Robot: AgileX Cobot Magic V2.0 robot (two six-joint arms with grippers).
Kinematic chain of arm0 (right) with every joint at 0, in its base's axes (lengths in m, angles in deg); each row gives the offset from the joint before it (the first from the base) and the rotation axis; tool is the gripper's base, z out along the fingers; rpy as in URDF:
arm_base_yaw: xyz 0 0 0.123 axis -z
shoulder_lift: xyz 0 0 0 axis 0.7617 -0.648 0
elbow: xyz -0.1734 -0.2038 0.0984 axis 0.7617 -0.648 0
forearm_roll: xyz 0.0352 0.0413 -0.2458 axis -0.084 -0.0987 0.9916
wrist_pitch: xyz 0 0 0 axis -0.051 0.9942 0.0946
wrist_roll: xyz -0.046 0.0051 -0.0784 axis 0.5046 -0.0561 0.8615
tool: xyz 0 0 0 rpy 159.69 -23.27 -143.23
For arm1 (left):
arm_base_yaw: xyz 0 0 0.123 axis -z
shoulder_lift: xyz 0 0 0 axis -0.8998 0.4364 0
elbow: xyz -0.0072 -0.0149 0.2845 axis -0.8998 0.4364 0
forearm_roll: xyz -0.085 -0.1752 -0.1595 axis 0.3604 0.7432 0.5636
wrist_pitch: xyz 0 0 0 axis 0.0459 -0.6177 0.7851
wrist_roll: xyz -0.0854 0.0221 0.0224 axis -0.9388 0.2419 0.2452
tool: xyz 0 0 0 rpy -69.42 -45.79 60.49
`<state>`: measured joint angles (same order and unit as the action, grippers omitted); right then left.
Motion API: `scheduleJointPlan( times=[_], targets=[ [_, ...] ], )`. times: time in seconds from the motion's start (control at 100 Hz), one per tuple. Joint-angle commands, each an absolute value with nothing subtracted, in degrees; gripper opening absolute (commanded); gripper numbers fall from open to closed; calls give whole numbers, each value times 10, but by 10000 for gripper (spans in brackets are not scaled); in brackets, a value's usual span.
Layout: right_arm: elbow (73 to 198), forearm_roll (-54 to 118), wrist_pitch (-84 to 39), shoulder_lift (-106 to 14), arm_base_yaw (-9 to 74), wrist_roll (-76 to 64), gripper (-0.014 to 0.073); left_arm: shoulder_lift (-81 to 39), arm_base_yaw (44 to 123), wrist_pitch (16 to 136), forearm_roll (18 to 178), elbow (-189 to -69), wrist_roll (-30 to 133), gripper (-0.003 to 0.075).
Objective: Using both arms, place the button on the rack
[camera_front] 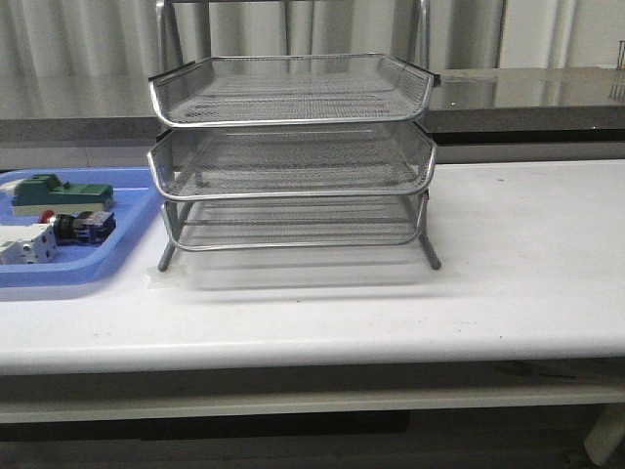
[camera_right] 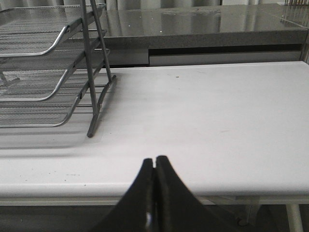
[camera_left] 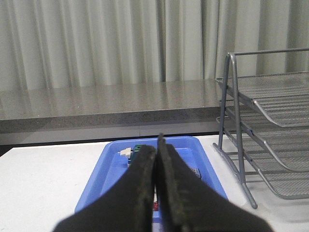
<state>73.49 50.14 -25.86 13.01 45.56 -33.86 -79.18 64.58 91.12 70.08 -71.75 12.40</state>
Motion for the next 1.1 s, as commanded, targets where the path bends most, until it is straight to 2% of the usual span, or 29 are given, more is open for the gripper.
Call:
scheduleJointPlan(
  times=[0.0, 0.72, 0.88, 1.09],
  targets=[
    [745, 502, -306, 142, 458, -339, -57, -810, 646, 957, 704, -691, 118, 4],
    [745, 503, -316, 142, 458, -339, -57, -810, 646, 957, 704, -691, 118, 4],
    [746, 503, -379, 142, 458, -339, -57, -810, 646, 957, 704, -691, 118, 4],
    [798, 500, -359, 129, 458, -339, -57, -810, 646, 957, 704, -691, 118, 4]
  ],
)
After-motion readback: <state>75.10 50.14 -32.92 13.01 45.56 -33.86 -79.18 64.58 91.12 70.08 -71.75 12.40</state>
